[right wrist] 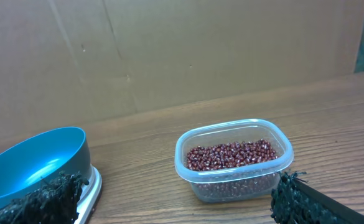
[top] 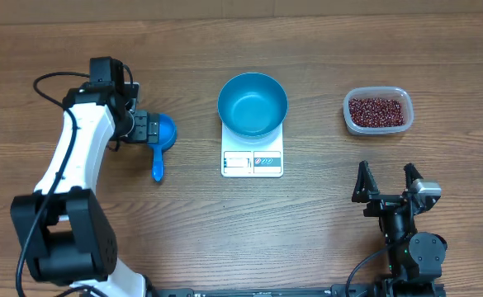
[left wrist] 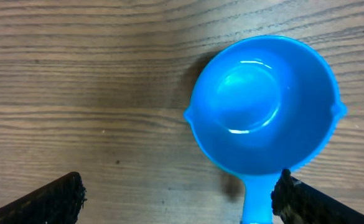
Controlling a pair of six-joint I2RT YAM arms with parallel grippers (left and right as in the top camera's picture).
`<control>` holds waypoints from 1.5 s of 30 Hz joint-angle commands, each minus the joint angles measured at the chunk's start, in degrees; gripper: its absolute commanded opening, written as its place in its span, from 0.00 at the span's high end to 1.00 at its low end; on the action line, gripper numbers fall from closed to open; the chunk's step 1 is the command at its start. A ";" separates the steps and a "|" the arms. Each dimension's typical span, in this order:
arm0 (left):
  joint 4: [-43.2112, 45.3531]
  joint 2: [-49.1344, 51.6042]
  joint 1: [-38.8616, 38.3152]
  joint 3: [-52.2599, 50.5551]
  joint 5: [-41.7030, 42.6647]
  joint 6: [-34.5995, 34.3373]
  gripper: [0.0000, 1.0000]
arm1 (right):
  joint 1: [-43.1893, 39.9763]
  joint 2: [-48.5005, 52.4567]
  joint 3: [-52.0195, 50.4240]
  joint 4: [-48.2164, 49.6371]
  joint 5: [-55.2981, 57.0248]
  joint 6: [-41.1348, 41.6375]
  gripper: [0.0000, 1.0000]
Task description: Scoop item into bowl and weigh 150g on scale
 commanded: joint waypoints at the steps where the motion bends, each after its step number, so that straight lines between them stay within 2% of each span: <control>1: 0.96 2.69 0.35 1.46 0.52 1.09 0.01 | 0.26 -0.46 -0.61 0.35 -0.26 0.37 0.00; 28: 5.18 11.89 0.35 1.44 0.70 1.07 0.00 | 0.26 -0.46 -0.61 0.35 -0.26 0.37 0.00; 45: 5.84 12.31 0.35 1.44 0.68 1.09 0.01 | 0.26 -0.46 -0.61 0.35 -0.26 0.37 0.00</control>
